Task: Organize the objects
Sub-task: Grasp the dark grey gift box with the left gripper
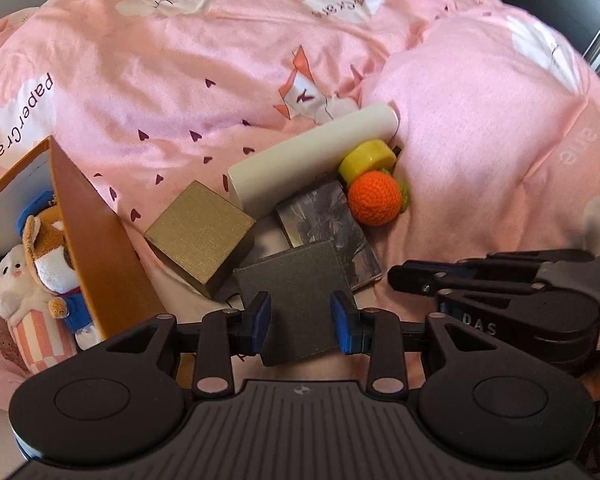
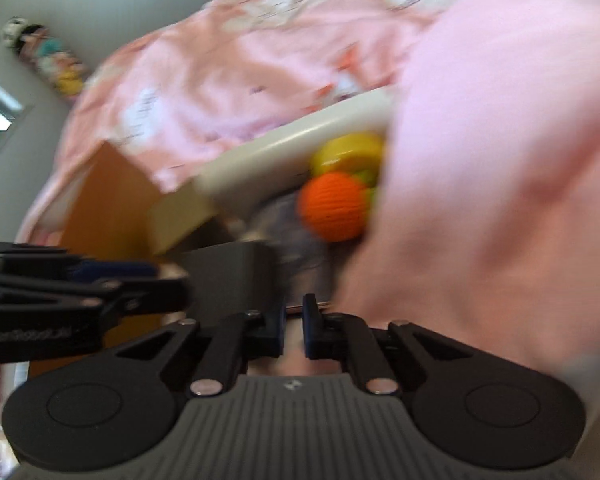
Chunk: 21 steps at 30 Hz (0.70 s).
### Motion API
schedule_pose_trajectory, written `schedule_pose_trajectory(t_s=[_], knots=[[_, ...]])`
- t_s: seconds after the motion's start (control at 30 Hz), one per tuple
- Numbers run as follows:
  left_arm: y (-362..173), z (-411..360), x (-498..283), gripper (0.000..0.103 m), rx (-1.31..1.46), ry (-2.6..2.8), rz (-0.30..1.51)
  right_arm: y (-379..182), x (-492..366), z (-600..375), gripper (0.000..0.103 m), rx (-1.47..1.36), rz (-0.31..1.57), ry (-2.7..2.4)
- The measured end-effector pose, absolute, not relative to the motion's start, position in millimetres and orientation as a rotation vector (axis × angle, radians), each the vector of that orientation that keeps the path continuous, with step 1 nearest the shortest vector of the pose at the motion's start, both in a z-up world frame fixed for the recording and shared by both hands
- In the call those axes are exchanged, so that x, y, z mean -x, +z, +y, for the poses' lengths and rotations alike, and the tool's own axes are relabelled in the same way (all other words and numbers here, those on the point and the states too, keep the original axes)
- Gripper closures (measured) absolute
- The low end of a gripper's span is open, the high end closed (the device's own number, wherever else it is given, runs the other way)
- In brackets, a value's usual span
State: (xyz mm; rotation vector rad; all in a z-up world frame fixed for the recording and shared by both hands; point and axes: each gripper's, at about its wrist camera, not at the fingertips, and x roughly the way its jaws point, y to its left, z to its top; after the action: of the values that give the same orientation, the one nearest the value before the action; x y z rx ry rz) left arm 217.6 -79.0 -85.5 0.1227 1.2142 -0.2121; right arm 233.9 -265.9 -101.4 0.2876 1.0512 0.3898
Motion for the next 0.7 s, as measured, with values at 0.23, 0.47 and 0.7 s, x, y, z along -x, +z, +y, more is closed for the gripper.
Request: schedule_pose_trajectory(t_s=[0.23, 0.47, 0.7], knots=[[-95, -99, -221, 0.043, -0.124, -0.19, 1.223, -108, -237, -285, 0.091, -0.341, 1.06, 0.334], [-114, -123, -224, 0.037, -0.245, -0.119, 1.245, -110, -239, -300, 0.094, -0.424, 1.051, 0.314], [-130, -133, -223, 0.027, -0.384, -0.069, 1.252, -110, -241, -304, 0.094, -0.459, 1.05, 0.323]])
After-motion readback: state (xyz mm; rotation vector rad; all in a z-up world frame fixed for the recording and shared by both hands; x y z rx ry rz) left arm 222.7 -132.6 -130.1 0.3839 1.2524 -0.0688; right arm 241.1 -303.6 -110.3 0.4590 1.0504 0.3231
